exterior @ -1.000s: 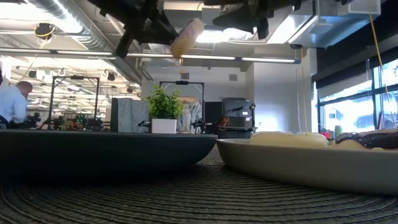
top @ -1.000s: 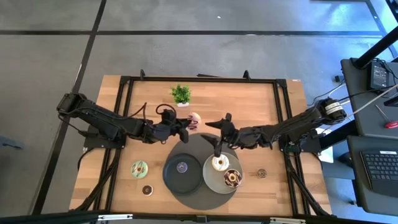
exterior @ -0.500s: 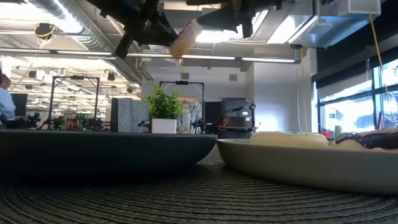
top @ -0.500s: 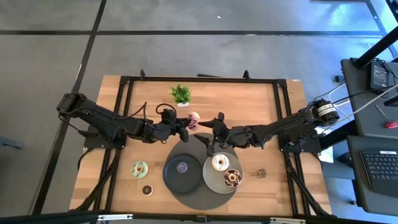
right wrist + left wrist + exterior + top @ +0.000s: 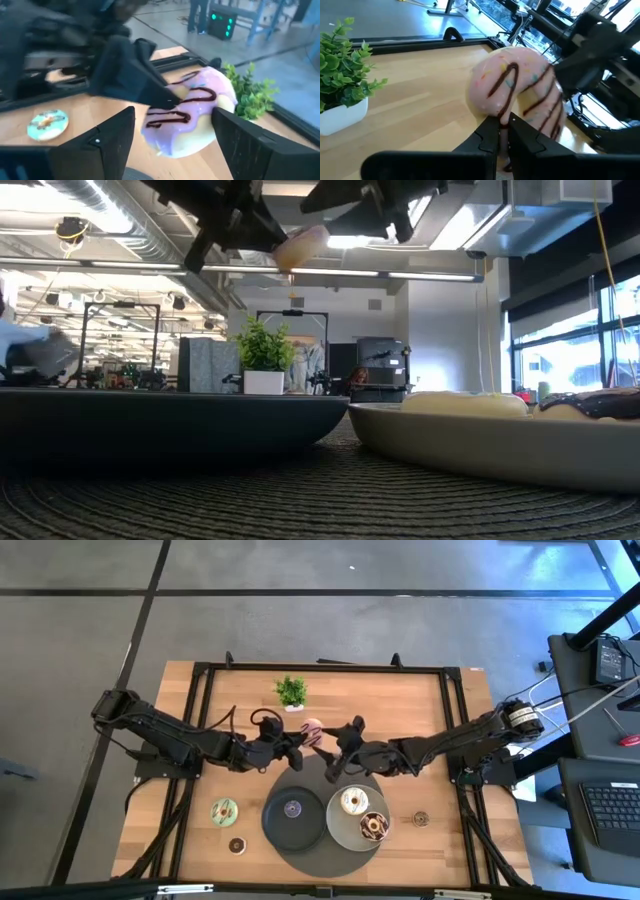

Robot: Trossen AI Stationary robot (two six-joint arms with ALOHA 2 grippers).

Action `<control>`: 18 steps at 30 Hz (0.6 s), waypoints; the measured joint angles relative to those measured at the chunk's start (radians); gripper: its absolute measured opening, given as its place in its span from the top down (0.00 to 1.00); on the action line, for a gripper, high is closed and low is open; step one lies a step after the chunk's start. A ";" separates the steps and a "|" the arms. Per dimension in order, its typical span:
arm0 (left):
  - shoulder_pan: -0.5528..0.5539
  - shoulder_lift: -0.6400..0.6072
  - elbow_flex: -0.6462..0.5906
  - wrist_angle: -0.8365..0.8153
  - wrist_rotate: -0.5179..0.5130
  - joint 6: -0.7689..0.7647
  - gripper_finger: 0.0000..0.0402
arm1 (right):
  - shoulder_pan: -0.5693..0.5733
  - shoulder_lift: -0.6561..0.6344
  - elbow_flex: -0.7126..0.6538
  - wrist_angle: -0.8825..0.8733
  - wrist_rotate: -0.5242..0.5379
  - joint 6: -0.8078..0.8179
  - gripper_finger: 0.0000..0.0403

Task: Pick & Place donuts
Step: Put the large pink donut on the gray plate

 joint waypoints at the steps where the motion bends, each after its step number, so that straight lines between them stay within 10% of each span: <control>1: -0.003 0.000 0.000 0.002 -0.001 0.000 0.95 | -0.005 0.000 0.000 -0.006 0.000 0.021 0.33; 18: -0.011 0.001 0.000 0.026 -0.006 0.051 0.95 | -0.018 0.000 0.000 -0.051 0.004 0.071 0.63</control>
